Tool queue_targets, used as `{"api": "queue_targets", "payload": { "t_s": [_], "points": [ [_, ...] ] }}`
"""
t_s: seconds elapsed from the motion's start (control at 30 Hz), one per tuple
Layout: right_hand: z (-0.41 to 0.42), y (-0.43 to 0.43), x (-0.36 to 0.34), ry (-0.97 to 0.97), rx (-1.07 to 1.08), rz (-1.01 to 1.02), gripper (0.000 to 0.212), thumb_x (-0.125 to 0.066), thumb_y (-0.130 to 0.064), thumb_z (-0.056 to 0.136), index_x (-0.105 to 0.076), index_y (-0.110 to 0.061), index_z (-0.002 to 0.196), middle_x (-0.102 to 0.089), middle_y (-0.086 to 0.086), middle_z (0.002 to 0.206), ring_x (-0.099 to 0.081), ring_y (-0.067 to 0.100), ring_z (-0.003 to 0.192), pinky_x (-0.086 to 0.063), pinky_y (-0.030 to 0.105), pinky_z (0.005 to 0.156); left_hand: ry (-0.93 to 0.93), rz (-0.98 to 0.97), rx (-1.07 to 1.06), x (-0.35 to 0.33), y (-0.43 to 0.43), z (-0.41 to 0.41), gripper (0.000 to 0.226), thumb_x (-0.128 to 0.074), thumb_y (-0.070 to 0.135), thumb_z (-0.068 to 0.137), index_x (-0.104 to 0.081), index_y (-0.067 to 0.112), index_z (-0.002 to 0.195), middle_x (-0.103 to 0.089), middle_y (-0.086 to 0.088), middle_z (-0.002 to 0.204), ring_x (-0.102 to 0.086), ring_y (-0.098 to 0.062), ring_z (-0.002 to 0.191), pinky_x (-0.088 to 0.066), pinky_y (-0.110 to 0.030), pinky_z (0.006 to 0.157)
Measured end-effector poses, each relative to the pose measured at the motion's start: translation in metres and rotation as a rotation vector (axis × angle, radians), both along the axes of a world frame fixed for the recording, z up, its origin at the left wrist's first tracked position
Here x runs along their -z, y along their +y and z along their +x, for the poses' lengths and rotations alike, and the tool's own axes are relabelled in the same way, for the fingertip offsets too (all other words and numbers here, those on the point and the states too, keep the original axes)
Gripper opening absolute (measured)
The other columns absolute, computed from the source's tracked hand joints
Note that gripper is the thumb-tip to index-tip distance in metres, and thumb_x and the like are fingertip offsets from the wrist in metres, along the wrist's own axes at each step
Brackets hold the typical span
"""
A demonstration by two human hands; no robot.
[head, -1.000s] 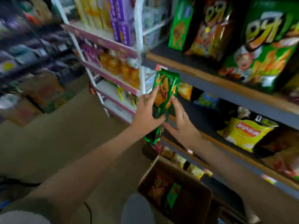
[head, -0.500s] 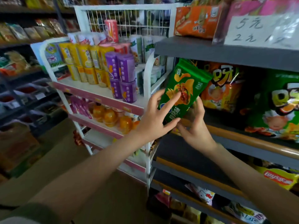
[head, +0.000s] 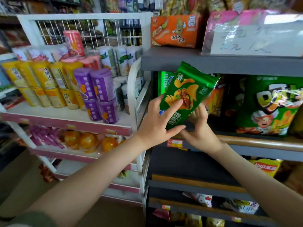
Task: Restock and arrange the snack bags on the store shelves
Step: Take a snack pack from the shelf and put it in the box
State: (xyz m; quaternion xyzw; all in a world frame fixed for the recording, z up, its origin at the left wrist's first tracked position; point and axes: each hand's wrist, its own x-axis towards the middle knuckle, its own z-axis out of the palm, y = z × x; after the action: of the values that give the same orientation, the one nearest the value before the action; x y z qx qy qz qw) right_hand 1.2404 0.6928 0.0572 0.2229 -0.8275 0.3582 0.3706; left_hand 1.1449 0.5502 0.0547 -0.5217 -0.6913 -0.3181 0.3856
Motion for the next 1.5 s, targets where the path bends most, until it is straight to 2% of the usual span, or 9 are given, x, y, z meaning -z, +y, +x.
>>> {"api": "queue_targets", "payload": {
  "t_s": [0.2,0.33,0.43,0.7,0.9,1.07,1.2,1.37,1.5],
  "points": [
    [0.009,0.020,0.002,0.038,0.076,0.011,0.097,-0.066,-0.013,0.086,0.005,-0.045,0.144,-0.022,-0.028,0.146,-0.042,0.016,0.133,-0.045,0.039,0.102,0.123,0.026,-0.045,-0.007,0.014,0.020,0.071,-0.069,0.033,0.080,-0.028,0.025,0.138,-0.032,-0.014,0.130,-0.040,-0.032,0.115,-0.037,-0.036,0.098],
    [0.021,0.058,0.007,0.103,0.260,-0.034,0.092,-0.071,-0.036,0.083,-0.005,-0.028,0.146,-0.017,0.014,0.147,-0.033,0.041,0.134,-0.042,0.056,0.100,0.229,-0.042,-0.060,-0.015,0.018,0.026,0.066,-0.069,0.024,0.077,-0.036,0.021,0.134,-0.032,-0.014,0.127,-0.039,-0.031,0.112,-0.038,-0.037,0.095],
    [0.044,0.080,0.001,0.202,0.442,0.000,0.097,-0.072,-0.027,0.079,-0.003,-0.021,0.148,-0.014,0.009,0.151,-0.019,0.034,0.142,-0.031,0.057,0.108,0.354,-0.231,-0.161,-0.013,0.020,0.023,0.069,-0.064,0.021,0.078,-0.032,0.023,0.139,-0.036,-0.018,0.126,-0.044,-0.035,0.103,-0.043,-0.044,0.086],
    [0.057,0.069,-0.006,-0.003,0.750,0.905,0.103,-0.082,-0.024,0.061,-0.029,-0.010,0.148,-0.043,0.012,0.145,-0.036,0.031,0.134,-0.015,0.054,0.113,0.379,-0.577,-0.171,-0.018,0.030,0.023,0.079,-0.073,0.009,0.072,-0.030,0.013,0.137,-0.055,-0.027,0.123,-0.058,-0.042,0.101,-0.051,-0.047,0.083],
    [0.030,0.071,-0.014,-0.119,0.709,0.780,0.077,-0.085,-0.016,0.058,-0.055,0.003,0.127,-0.060,0.021,0.105,-0.060,0.041,0.091,-0.054,0.051,0.078,0.346,-0.586,-0.202,-0.013,0.029,0.020,0.073,-0.077,0.016,0.068,-0.035,0.009,0.126,-0.056,-0.022,0.123,-0.058,-0.039,0.101,-0.046,-0.046,0.090],
    [0.015,0.060,-0.026,-0.260,0.634,0.902,0.095,-0.078,-0.041,0.070,-0.031,-0.011,0.148,-0.052,0.014,0.132,-0.050,0.036,0.120,-0.042,0.055,0.100,0.305,-0.563,-0.207,-0.013,0.028,0.013,0.078,-0.080,0.021,0.064,-0.035,0.008,0.126,-0.058,-0.023,0.121,-0.060,-0.039,0.101,-0.050,-0.045,0.085],
    [0.001,0.055,-0.028,-0.228,0.696,0.929,0.098,-0.086,-0.029,0.053,-0.045,-0.002,0.138,-0.060,0.017,0.115,-0.059,0.038,0.102,-0.044,0.059,0.094,0.287,-0.495,-0.218,-0.016,0.029,0.005,0.076,-0.078,0.022,0.066,-0.037,0.009,0.128,-0.058,-0.021,0.123,-0.059,-0.038,0.106,-0.046,-0.046,0.094],
    [-0.005,0.056,-0.024,-0.286,0.758,0.689,0.085,-0.081,-0.027,0.065,-0.045,0.002,0.135,-0.057,0.021,0.119,-0.054,0.041,0.110,-0.044,0.056,0.087,0.260,-0.206,-0.342,0.000,0.029,0.005,0.042,-0.066,0.019,0.082,-0.060,0.007,0.121,-0.054,-0.020,0.130,-0.048,-0.034,0.118,-0.037,-0.045,0.101],
    [-0.011,0.052,-0.023,-0.347,0.760,0.410,0.080,-0.071,-0.037,0.078,-0.035,-0.003,0.141,-0.048,0.015,0.131,-0.042,0.035,0.123,-0.040,0.051,0.093,-0.146,0.074,-0.492,0.017,0.034,0.023,0.043,-0.058,0.033,0.087,-0.056,0.008,0.122,-0.051,-0.018,0.112,-0.048,-0.032,0.099,-0.041,-0.040,0.086]
  ]
}}
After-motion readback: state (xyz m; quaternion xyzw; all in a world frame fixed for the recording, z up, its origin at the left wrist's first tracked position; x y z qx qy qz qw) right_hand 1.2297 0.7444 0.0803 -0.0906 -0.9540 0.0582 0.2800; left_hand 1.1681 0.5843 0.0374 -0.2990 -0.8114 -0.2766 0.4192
